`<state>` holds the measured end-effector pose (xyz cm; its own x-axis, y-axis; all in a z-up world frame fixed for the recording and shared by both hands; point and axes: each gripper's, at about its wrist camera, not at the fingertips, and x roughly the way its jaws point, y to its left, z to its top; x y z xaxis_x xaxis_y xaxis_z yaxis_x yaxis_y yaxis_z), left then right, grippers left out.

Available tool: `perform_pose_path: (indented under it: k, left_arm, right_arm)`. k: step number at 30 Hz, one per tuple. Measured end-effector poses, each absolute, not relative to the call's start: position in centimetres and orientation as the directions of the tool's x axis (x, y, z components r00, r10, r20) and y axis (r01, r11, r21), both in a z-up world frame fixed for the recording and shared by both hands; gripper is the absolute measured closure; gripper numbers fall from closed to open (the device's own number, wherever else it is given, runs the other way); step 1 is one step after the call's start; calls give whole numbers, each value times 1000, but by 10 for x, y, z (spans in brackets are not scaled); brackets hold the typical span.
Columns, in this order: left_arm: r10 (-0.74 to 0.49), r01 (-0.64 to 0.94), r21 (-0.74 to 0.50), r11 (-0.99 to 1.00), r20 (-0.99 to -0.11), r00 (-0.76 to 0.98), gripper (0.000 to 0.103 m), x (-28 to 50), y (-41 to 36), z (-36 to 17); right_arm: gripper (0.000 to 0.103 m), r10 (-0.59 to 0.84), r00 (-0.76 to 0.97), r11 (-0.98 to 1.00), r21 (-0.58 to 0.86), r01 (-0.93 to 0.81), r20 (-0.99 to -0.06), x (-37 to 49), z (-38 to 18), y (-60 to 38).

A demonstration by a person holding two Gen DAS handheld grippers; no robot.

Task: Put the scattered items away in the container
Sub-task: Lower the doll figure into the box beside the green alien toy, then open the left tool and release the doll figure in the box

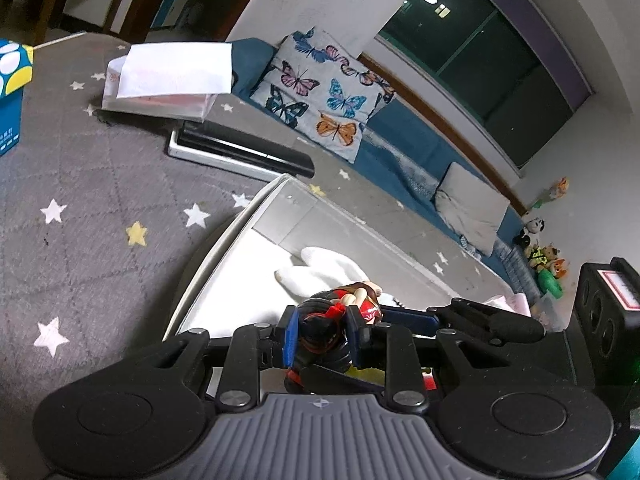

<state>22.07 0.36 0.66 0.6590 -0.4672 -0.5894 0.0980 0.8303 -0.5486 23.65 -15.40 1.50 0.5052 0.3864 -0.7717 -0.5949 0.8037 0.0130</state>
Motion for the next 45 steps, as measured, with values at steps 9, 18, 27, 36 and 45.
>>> perform_pose_path:
  k: [9,18,27,36,45]
  left_arm:
    - [-460,110,-528,842,-597,657,76,221,1,6]
    - [-458,108,-532,840,-589,665,76,220,3,7]
    - [-427,103,-498,861,-599,677,76,212,2,13]
    - [-394,114,-444,889,-612,686,76,189,-3,23]
    - [-375,149,-389,909,-610,698,75,157,-12,32]
  right_arm:
    - [19,375,489,805,15,-593,-788,239,11,-153]
    - [19,375,505,805,3,-593,-778,233,15,-153]
    - [19,379,551,824,0,-567,-744,216,25,-160]
    - [19,358,619,860,-12,-511,-699,184,39,-167]
    - [19,334,678,877,-47,-478,-655,141,49,-163]
